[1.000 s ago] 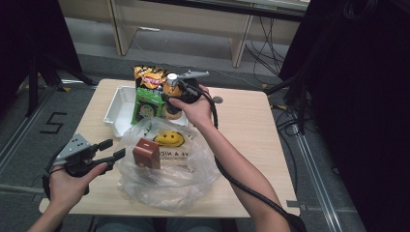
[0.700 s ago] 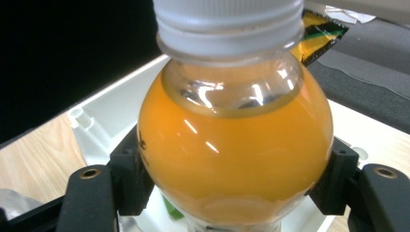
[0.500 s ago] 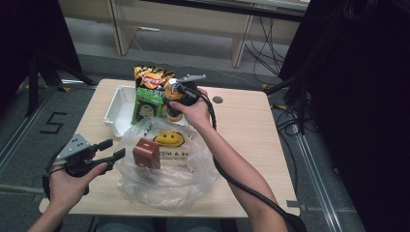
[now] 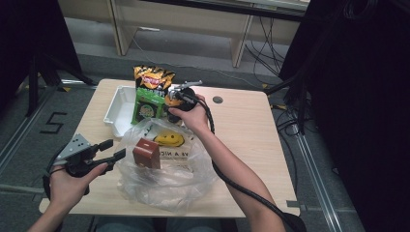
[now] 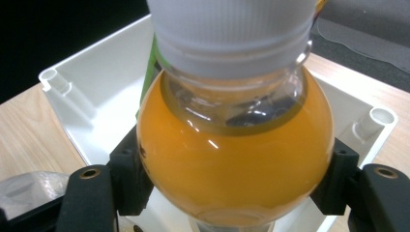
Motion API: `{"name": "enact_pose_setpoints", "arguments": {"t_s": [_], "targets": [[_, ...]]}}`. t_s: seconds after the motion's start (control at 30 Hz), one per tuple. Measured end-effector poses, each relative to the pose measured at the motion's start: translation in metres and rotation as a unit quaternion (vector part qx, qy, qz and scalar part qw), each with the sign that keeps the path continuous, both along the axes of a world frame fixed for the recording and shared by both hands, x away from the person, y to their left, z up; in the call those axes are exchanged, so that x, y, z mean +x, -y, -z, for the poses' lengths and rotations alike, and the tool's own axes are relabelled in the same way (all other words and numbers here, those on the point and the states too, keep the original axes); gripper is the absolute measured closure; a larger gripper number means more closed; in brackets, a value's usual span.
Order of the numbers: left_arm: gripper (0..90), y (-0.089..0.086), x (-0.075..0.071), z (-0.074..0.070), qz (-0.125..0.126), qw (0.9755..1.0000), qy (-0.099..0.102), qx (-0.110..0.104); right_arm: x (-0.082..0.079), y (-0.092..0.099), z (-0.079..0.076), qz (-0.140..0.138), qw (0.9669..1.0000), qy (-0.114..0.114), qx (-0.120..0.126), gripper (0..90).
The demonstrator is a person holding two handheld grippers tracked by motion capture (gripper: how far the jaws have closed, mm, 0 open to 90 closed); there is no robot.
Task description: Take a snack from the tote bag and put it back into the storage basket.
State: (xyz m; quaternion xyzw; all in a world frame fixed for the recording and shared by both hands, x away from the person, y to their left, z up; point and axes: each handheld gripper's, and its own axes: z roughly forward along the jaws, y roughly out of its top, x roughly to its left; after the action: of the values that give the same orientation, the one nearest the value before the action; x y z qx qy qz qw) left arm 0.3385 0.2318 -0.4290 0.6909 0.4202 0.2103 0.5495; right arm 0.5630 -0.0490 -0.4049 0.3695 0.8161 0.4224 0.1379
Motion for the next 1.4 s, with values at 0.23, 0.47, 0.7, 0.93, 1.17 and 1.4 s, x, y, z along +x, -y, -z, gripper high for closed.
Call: {"name": "enact_pose_setpoints", "arguments": {"t_s": [0.23,0.47,0.7,0.93,1.17,1.4], "targets": [[37.6,0.0,0.001,0.001,0.003,1.0,0.001,-0.002,0.001,-0.001,0.008,0.001,0.9998,-0.016,-0.015,32.3],[37.6,0.001,0.0,0.001,0.001,1.0,-0.002,0.001,0.003,-0.002,0.016,-0.001,0.9994,-0.014,-0.03,32.2],[37.5,0.001,0.001,0.001,0.004,1.0,-0.001,-0.001,0.005,-0.004,0.027,0.007,0.9994,-0.007,-0.033,32.0],[37.4,0.001,0.001,0.001,0.003,1.0,0.0,0.0,0.004,-0.003,0.031,0.002,0.9978,-0.026,-0.062,31.4],[37.3,0.001,0.0,0.001,0.002,1.0,-0.003,0.001,0.001,-0.004,0.024,0.001,0.9982,-0.013,-0.058,23.5],[37.5,0.0,-0.001,-0.001,0.005,0.9999,0.008,-0.006,-0.01,0.009,0.014,0.001,0.9986,-0.018,-0.049,20.1]]}}
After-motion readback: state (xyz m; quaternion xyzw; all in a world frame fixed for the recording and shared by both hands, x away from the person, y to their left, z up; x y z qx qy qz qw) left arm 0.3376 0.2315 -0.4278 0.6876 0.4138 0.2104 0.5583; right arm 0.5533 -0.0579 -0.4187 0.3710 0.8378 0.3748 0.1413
